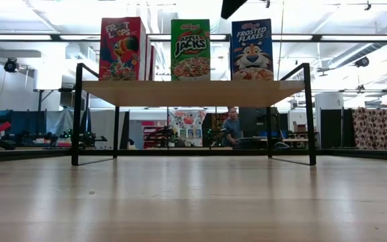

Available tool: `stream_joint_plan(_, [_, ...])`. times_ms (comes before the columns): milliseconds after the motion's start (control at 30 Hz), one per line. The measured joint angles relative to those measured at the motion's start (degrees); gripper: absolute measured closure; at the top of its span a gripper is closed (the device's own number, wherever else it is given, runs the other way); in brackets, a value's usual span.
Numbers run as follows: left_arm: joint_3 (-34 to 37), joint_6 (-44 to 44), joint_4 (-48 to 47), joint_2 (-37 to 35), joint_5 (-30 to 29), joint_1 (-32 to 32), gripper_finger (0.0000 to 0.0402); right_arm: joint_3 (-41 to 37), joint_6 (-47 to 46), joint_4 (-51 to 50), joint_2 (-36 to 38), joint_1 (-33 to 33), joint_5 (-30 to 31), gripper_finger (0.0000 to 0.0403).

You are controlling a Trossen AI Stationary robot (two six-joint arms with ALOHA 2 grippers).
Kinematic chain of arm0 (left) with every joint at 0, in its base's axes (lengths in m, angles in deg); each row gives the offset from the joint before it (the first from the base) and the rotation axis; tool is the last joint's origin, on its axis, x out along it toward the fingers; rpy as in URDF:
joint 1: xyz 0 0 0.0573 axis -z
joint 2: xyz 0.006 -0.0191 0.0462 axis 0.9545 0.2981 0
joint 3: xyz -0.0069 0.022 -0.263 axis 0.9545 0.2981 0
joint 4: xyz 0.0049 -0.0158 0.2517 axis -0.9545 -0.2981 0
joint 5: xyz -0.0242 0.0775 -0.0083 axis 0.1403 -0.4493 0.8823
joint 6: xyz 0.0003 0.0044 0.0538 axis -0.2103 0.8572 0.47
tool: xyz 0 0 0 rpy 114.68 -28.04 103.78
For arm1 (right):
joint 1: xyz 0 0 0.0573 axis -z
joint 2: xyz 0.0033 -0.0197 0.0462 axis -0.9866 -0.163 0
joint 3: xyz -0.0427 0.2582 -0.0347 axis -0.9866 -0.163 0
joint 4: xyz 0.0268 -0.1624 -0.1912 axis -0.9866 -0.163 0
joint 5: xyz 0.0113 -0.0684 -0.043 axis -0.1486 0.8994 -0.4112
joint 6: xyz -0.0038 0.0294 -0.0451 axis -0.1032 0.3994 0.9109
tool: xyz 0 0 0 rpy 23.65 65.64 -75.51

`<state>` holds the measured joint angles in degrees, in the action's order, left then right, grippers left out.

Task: Stack cereal on shelf
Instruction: Put the blue cereal box on the shelf, aligned with the other blue cereal boxes, then return to home position

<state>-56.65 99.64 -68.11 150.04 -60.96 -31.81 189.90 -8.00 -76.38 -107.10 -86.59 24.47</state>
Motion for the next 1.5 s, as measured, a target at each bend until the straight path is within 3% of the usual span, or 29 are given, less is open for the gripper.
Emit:
stream_joint_plan(233, [0.0,-2.3,-3.5,-3.1,0.0,2.9,0.0401,0.0,7.9,2.4,1.4,-4.4,7.6,0.0394])
stream_joint_plan(567, [2.1,-8.4,-6.8,-9.9,0.1,9.1,0.0401,-8.0,14.4,11.4,6.7,-12.4,8.7,0.0394])
stream_joint_plan(1100, [9.4,-11.3,-6.3,-21.6,0.3,10.0,0.0401,-49.2,21.2,44.6,34.3,-16.1,7.1,0.0394])
stream_joint_plan(1500, [18.6,-11.3,-5.2,-37.1,0.3,10.0,0.0401,-71.9,29.9,67.1,54.5,-16.1,4.5,0.0394])
